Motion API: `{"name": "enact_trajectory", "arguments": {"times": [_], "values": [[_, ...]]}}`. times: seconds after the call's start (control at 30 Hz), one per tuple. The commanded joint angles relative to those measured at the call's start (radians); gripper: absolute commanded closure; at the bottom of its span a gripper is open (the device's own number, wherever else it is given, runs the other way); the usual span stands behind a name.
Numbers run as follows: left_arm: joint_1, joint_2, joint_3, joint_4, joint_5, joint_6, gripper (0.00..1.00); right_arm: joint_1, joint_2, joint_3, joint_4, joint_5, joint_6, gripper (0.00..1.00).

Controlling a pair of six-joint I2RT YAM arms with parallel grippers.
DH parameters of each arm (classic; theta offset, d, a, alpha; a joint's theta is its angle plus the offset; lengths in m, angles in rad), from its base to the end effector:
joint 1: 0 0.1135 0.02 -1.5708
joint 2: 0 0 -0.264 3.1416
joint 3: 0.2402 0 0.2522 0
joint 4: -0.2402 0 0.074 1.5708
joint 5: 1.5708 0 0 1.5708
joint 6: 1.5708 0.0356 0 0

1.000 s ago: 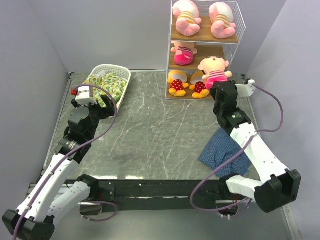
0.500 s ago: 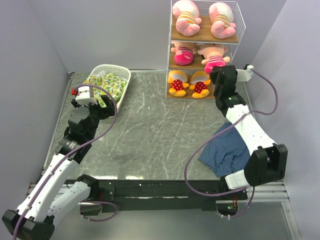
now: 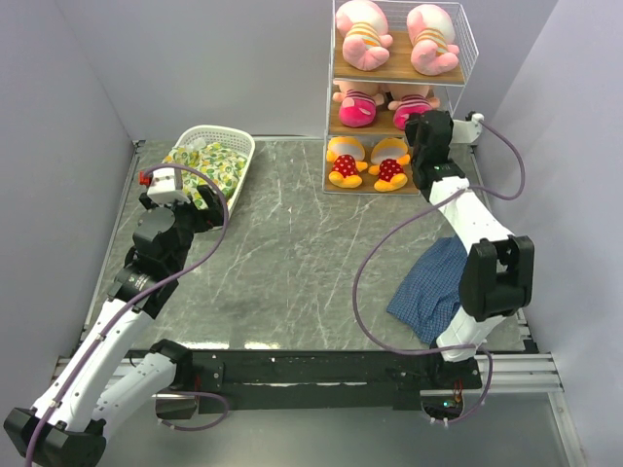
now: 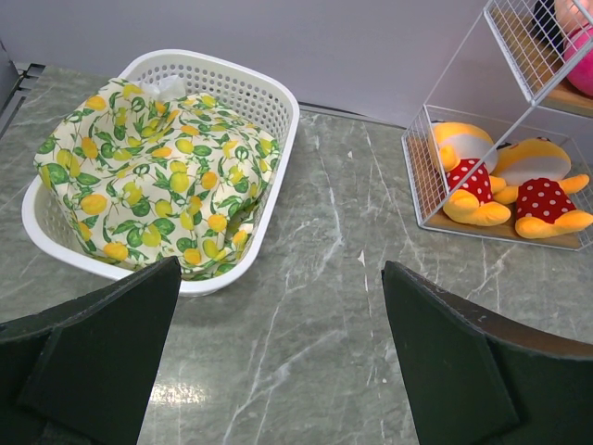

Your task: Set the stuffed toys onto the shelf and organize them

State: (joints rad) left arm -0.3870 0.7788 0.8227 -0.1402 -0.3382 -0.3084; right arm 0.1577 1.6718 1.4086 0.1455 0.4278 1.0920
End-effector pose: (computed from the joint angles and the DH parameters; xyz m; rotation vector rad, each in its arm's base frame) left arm 0.1723 -0.0575 0.3593 -0.1905 1.6565 -0.2453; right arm 0.4017 0.0489 0.3579 1.0462 1.3540 0.5774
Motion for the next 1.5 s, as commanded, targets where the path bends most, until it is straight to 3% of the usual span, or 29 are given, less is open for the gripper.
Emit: {"name": "enact_trajectory", "arguments": {"times": [0.0, 0.23, 0.57, 0.67, 0.97, 1.07, 1.2, 1.37, 1.47], "values": [[-0.004, -0.004, 0.007, 0.024, 0.004, 0.012, 0.04, -0.020, 0.016, 0.069, 0.060, -0.004, 0.025, 0.76], [-0.004, -0.003, 0.007, 0.025, 0.004, 0.012, 0.04, -0.023, 0.005, 0.058, 0.059, -0.041, -0.004, 0.53], [-0.004, -0.001, 0.007, 0.027, 0.011, 0.018, 0.04, -0.024, -0.217, -0.100, -0.026, -0.159, -0.075, 0.27], [-0.004, -0.013, 0.003, 0.034, 0.056, 0.026, 0.04, -0.024, -0.332, -0.203, -0.053, -0.250, -0.132, 0.00], [-0.023, -0.007, 0.003, 0.099, 0.419, 0.042, 0.04, -0.021, -0.676, -0.399, -0.346, -0.705, -0.470, 0.00], [-0.035, -0.003, -0.005, 0.128, 0.533, 0.025, 0.04, -0.012, -0.795, -0.459, -0.420, -0.710, -0.517, 0.00], [-0.052, 0.014, -0.002, 0.134, 0.639, -0.006, 0.04, 0.000, -0.934, -0.595, -0.351, -0.845, -0.469, 0.00], [-0.056, 0.016, -0.007, 0.162, 0.801, -0.029, 0.04, 0.008, -1.026, -0.619, -0.402, -0.874, -0.509, 0.00], [-0.062, 0.014, -0.008, 0.159, 0.826, -0.015, 0.04, 0.014, -1.049, -0.625, -0.426, -0.841, -0.529, 0.00]]}}
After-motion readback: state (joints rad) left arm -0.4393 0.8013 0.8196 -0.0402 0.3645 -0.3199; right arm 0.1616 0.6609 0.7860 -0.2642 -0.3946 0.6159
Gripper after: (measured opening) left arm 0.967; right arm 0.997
